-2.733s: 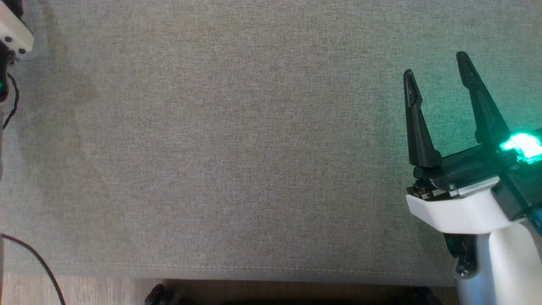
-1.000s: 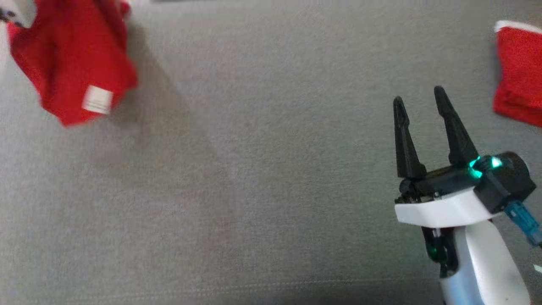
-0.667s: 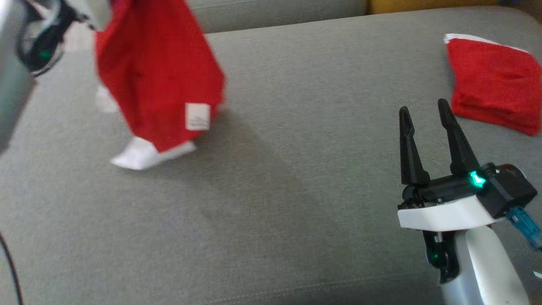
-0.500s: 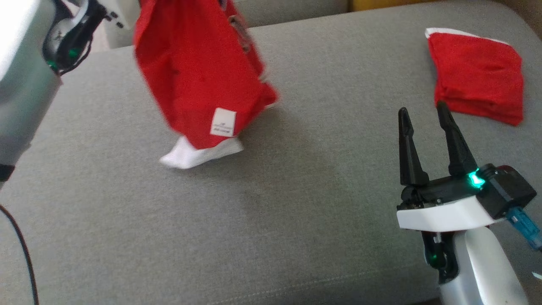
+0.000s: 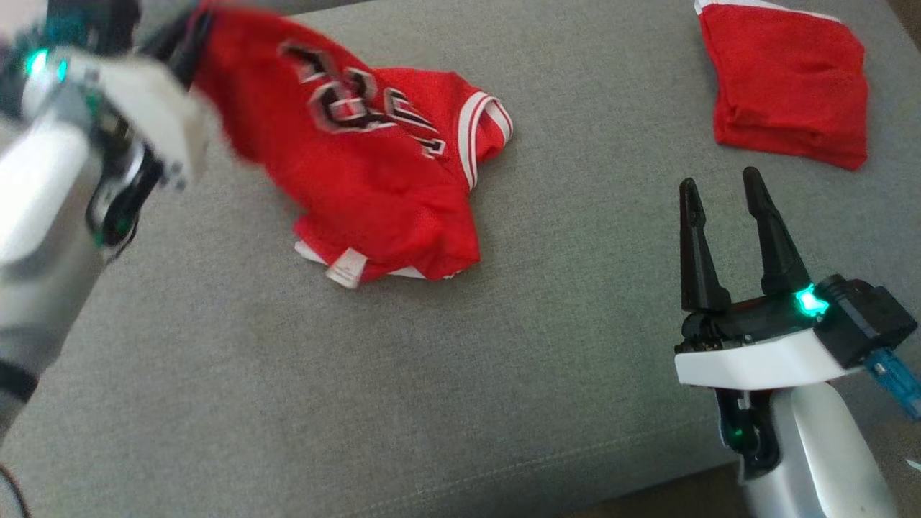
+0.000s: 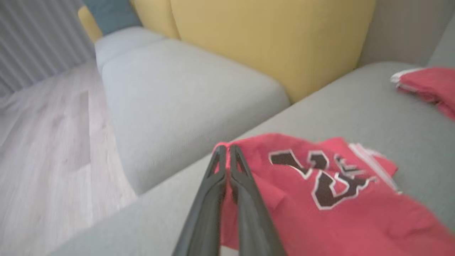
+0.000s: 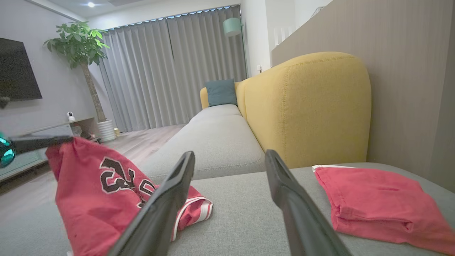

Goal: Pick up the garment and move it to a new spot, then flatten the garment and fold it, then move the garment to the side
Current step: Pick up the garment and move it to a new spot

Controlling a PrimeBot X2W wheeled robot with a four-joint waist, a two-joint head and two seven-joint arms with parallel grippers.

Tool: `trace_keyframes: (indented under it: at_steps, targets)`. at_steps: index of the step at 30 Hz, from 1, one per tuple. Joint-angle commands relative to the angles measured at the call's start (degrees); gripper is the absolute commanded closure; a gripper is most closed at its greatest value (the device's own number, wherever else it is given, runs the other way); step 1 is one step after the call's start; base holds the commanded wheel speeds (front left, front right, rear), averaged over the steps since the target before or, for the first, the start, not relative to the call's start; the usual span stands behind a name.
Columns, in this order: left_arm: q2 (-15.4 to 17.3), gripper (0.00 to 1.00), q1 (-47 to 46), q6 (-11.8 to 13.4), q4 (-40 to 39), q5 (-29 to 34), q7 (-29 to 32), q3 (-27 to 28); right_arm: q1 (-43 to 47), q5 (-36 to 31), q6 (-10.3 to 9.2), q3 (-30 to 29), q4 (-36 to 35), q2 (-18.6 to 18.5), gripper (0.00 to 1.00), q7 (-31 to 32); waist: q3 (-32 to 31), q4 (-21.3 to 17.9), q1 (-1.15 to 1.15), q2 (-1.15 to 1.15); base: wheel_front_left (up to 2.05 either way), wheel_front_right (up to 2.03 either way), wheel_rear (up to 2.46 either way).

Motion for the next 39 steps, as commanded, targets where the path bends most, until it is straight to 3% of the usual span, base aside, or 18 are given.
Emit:
trace_keyframes:
  at_steps: [1, 3, 4, 5, 6, 7, 8, 17, 23, 27, 31, 35, 38, 39]
  targets:
    - [3.01, 1.00, -1.94, 0.51, 0.58, -0.62, 0.42, 2.42, -2.29, 0.40, 0.37, 1.27, -2.02, 0.09, 0.00, -0.58, 0.47, -0.21, 0.00, 0.00, 0.00, 0.00, 0.00]
    - [3.61, 1.00, -0.07, 0.54, 3.38, -1.33, 1.08, 2.19, -2.38, 0.49, 0.37, 1.28, -2.08, 0.09, 0.00, -0.59, 0.79, -0.24, 0.00, 0.00, 0.00, 0.00, 0.00]
    - [3.88, 0.88, 0.50, 0.69, 4.60, -1.49, 0.92, 2.22, -2.42, 0.51, 0.37, 1.28, -2.12, 0.09, 0.00, -0.59, 0.95, -0.22, 0.00, 0.00, 0.00, 0.00, 0.00]
    - [4.14, 0.67, 0.95, 0.86, 5.78, -1.46, 0.71, 2.15, -2.44, 0.51, 0.37, 1.30, -2.14, 0.09, 0.00, -0.59, 1.05, -0.19, 0.00, 0.00, 0.00, 0.00, 0.00]
    - [4.23, 0.54, 1.43, 0.93, 6.93, -1.71, 0.66, 2.20, -2.48, 0.50, 0.37, 1.33, -2.10, 0.09, 0.00, -0.59, 1.09, -0.12, 0.00, 0.00, 0.00, 0.00, 0.00]
    - [4.19, 0.31, 1.95, 0.89, 8.07, -2.18, 0.90, 2.30, -2.52, 0.48, 0.37, 1.40, -2.01, 0.09, 0.00, -0.59, 1.11, -0.01, 0.00, 0.00, 0.00, 0.00, 0.00]
    - [4.10, 0.00, 2.45, 0.68, 9.17, -2.62, 1.40, 2.26, -2.57, 0.46, 0.37, 1.47, -1.90, 0.09, 0.00, -0.59, 1.06, 0.12, 0.00, 0.00, 0.00, 0.00, 0.00]
    - [2.26, 0.00, 2.61, -2.26, 11.73, -4.83, -0.35, 2.84, -2.30, 0.18, 0.37, 1.52, -0.95, 0.09, 0.00, -0.60, -1.78, 2.63, 0.00, 0.00, 0.00, 0.00, 0.00]
    - [1.11, 0.00, 4.00, -1.48, 7.85, -5.45, -6.25, 4.26, -1.28, -0.33, 0.37, 1.32, 0.08, 0.09, 0.00, -0.60, -5.28, 5.12, 0.00, 0.00, 0.00, 0.00, 0.00]
    - [-0.14, 0.00, 9.01, 2.28, 2.03, -7.19, -9.19, 7.39, 0.10, -0.88, 0.37, 0.84, 0.97, 0.09, 0.00, -0.60, -7.99, 7.15, 0.00, 0.00, 0.00, 0.00, 0.00]
    - [-0.71, 0.00, 17.94, 7.89, -7.47, -7.07, -9.87, 11.43, 1.51, -1.26, 0.37, 0.71, 1.97, 0.09, 0.00, -0.60, -9.70, 9.09, 0.00, 0.00, 0.00, 0.00, 0.00]
    - [-1.36, 0.00, 29.77, 14.05, -19.08, -3.07, -9.91, 18.18, 2.49, -1.58, 0.37, 0.73, 3.02, 0.10, 0.00, -0.60, -10.12, 10.56, 0.00, 0.00, 0.00, 0.00, 0.00]
    - [-3.14, 0.00, 38.86, 17.37, -26.12, -0.13, -9.92, 23.88, 2.72, -1.68, 0.37, 0.88, 3.58, 0.10, 0.00, -0.60, -9.97, 11.16, 0.00, 0.00, 0.00, 0.00, 0.00]
    - [-3.14, 0.00, 38.86, 17.37, -26.12, -0.13, -9.92, 23.88, 2.72, -1.68, 0.37, 0.88, 3.58, 0.10, 0.00, -0.60, -9.97, 11.16, 0.00, 0.00, 0.00, 0.00, 0.00]
